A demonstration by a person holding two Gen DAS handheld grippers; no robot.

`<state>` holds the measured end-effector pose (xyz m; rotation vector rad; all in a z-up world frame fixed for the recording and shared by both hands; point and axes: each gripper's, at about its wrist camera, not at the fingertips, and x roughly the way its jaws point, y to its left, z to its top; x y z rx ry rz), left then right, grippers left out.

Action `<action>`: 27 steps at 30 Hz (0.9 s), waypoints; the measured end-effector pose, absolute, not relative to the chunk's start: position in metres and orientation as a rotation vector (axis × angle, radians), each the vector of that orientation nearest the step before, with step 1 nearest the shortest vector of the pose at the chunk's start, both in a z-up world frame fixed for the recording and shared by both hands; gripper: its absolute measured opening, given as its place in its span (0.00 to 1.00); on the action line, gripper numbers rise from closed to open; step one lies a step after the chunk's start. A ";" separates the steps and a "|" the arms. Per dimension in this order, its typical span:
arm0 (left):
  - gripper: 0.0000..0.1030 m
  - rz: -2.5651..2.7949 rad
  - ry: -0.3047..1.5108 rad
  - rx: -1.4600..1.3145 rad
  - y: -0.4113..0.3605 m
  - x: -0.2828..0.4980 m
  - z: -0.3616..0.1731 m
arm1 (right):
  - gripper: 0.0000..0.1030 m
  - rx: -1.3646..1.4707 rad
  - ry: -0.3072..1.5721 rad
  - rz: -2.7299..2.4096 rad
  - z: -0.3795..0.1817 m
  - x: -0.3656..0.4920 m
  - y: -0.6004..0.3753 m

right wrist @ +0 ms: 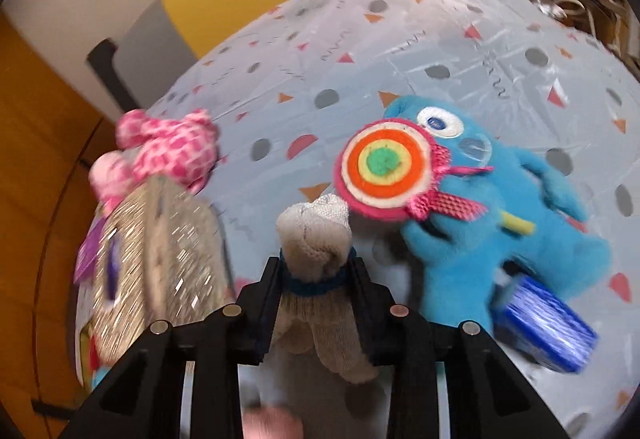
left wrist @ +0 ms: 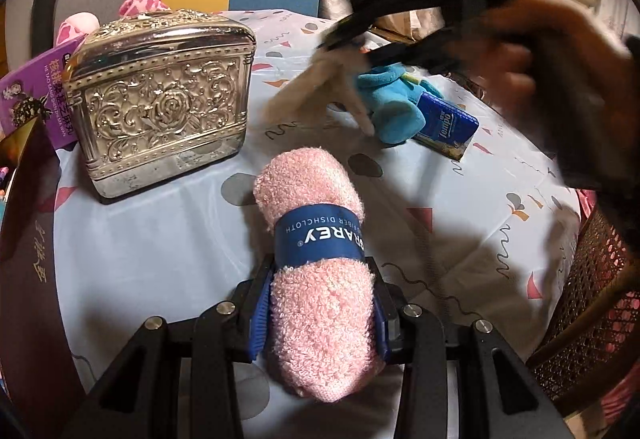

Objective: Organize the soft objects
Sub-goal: 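Grasp the beige knit glove with the right tool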

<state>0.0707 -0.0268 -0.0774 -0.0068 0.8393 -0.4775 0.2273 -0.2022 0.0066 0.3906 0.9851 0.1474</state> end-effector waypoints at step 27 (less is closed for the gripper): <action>0.42 -0.446 0.857 0.009 -0.034 0.075 -0.076 | 0.51 0.185 1.269 0.172 -0.048 0.147 -0.210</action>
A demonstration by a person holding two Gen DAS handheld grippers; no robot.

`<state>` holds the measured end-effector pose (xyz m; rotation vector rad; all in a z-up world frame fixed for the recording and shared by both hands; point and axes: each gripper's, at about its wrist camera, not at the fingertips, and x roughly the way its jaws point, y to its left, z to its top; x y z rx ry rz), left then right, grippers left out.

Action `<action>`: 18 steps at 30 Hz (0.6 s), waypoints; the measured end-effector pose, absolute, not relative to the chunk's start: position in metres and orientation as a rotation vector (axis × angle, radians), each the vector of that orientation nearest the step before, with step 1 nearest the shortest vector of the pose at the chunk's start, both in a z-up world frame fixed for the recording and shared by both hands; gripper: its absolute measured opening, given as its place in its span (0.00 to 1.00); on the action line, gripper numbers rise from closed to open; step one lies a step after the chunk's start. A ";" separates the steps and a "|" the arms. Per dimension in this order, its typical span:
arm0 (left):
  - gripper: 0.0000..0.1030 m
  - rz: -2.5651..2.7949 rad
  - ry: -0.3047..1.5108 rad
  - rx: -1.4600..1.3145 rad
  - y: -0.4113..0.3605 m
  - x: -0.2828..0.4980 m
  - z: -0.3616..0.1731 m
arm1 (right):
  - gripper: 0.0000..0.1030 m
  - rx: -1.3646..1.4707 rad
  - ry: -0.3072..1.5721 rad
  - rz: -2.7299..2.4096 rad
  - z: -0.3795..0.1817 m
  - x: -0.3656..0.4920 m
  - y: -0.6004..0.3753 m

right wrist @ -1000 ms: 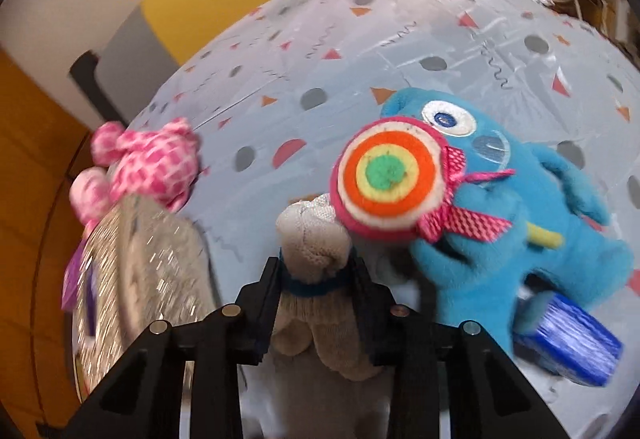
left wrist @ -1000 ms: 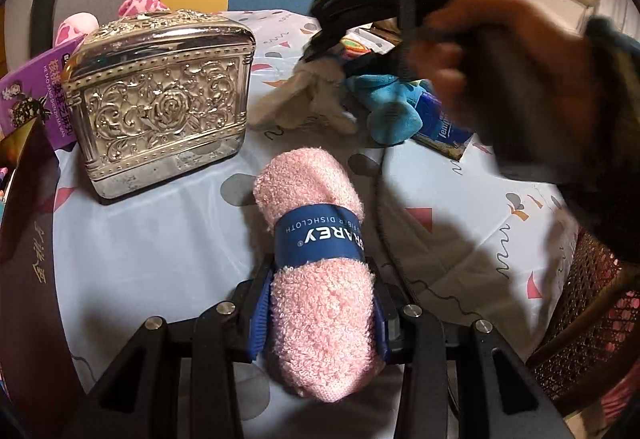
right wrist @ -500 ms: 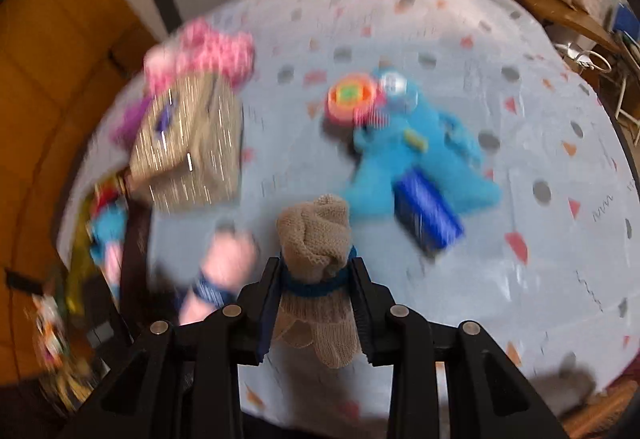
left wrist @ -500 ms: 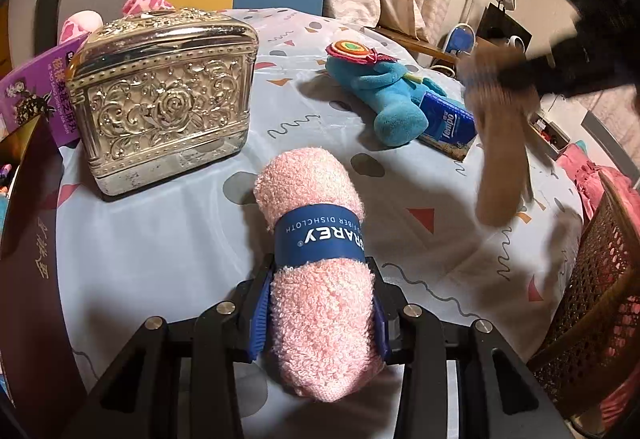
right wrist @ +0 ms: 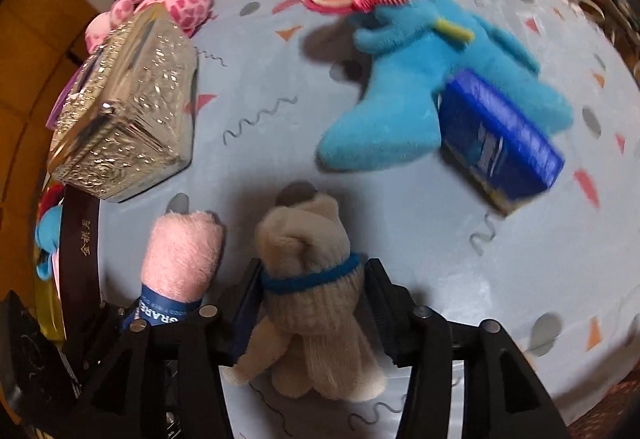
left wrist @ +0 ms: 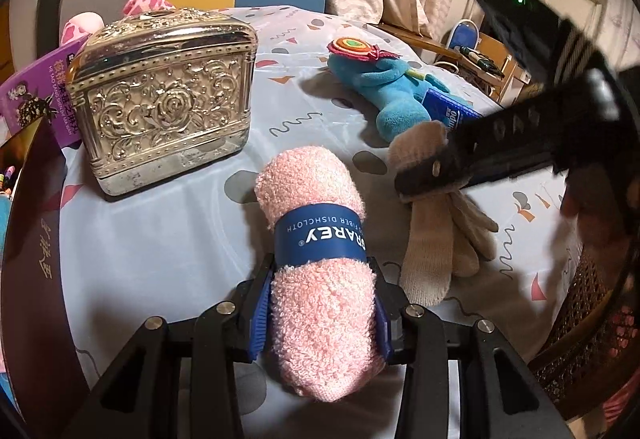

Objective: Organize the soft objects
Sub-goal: 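Grasp the beige knit glove with the right tool, then carry the pink towel roll into the gold tray with the left tool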

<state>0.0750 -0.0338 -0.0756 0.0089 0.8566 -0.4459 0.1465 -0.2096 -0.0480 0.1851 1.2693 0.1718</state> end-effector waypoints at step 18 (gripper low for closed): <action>0.63 -0.436 0.977 -0.076 -0.034 0.093 -0.064 | 0.47 0.142 1.253 0.125 -0.047 0.158 -0.210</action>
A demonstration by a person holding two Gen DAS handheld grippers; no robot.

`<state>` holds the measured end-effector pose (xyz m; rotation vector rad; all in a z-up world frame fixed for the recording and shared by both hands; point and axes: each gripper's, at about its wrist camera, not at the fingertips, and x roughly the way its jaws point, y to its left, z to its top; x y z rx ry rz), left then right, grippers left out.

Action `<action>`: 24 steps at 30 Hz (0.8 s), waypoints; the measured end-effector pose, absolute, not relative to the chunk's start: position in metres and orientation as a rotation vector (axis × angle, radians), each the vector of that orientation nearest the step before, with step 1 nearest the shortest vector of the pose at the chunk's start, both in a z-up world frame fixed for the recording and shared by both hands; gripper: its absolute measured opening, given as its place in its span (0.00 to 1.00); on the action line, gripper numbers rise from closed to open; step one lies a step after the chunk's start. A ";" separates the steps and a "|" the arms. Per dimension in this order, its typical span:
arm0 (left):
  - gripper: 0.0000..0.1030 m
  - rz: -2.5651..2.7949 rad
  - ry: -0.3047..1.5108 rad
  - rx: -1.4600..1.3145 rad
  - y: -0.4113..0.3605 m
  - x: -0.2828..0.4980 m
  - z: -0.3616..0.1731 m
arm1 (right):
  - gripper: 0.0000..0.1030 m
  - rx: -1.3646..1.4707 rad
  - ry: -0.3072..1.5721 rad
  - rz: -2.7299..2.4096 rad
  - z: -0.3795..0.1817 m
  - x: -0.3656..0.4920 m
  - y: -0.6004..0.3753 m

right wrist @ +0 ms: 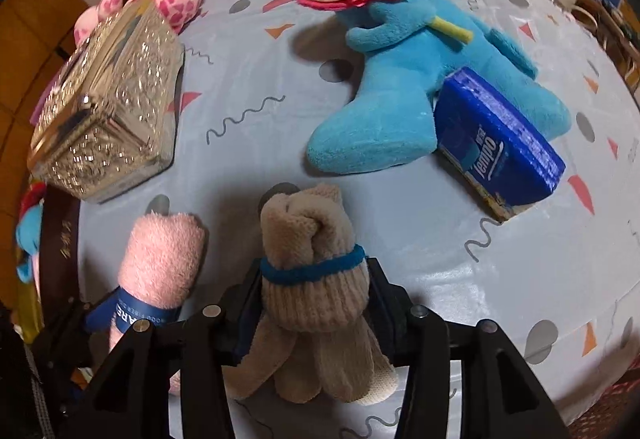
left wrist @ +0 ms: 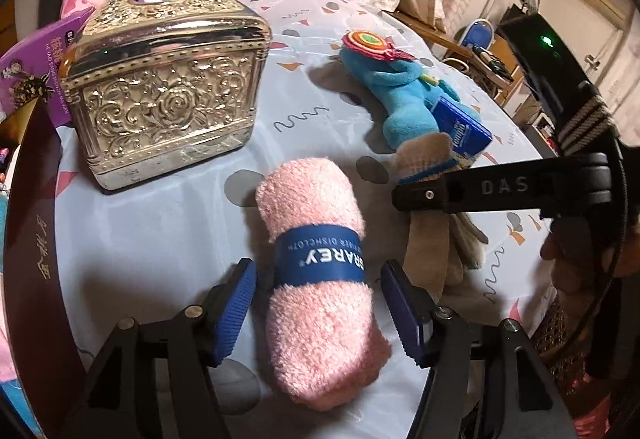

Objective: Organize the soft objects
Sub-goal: 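Carry the pink towel roll into the gold tray with the left tool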

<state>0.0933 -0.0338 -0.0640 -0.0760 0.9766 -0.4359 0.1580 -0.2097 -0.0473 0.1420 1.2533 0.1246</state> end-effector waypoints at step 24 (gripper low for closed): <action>0.33 -0.337 0.910 0.039 -0.038 0.091 -0.050 | 0.43 0.057 1.245 0.091 -0.052 0.156 -0.204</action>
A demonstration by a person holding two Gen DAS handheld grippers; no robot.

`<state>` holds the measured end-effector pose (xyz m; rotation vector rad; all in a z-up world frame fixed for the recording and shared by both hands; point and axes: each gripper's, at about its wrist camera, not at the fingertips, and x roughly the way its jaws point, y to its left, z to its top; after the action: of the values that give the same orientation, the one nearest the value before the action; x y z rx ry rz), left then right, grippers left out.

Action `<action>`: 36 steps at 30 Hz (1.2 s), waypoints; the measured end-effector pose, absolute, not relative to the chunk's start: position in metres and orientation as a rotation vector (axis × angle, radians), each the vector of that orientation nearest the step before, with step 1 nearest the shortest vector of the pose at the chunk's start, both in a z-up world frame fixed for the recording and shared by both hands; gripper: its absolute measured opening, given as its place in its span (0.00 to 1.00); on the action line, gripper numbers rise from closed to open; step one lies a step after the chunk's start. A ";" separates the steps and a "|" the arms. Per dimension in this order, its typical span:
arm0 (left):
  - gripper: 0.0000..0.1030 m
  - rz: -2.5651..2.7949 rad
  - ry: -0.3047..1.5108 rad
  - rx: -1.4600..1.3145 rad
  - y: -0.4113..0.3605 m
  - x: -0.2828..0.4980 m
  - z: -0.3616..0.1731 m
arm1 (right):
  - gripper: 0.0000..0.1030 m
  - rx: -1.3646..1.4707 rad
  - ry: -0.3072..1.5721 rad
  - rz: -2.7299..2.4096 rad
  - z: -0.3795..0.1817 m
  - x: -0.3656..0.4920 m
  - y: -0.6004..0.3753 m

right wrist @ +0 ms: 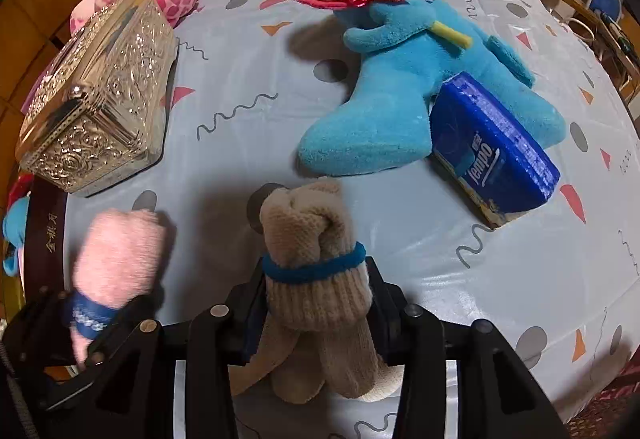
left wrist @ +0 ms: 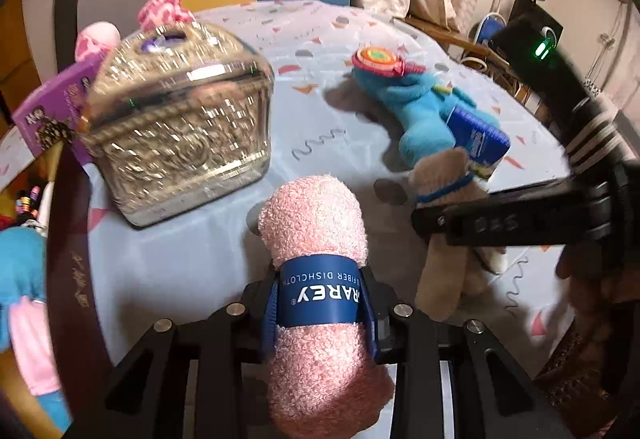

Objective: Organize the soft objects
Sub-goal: 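Carry the pink towel roll into the gold tray with the left tool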

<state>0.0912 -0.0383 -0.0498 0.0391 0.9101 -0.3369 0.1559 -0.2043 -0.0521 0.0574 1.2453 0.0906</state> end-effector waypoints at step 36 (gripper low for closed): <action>0.33 -0.162 0.739 -0.108 0.063 0.050 0.026 | 0.42 -0.172 1.186 0.076 -0.069 0.139 -0.159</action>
<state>0.0499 0.0633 0.0264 -0.1083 0.7392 -0.1624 0.1389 -0.1595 -0.0691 -0.1715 1.1857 0.0760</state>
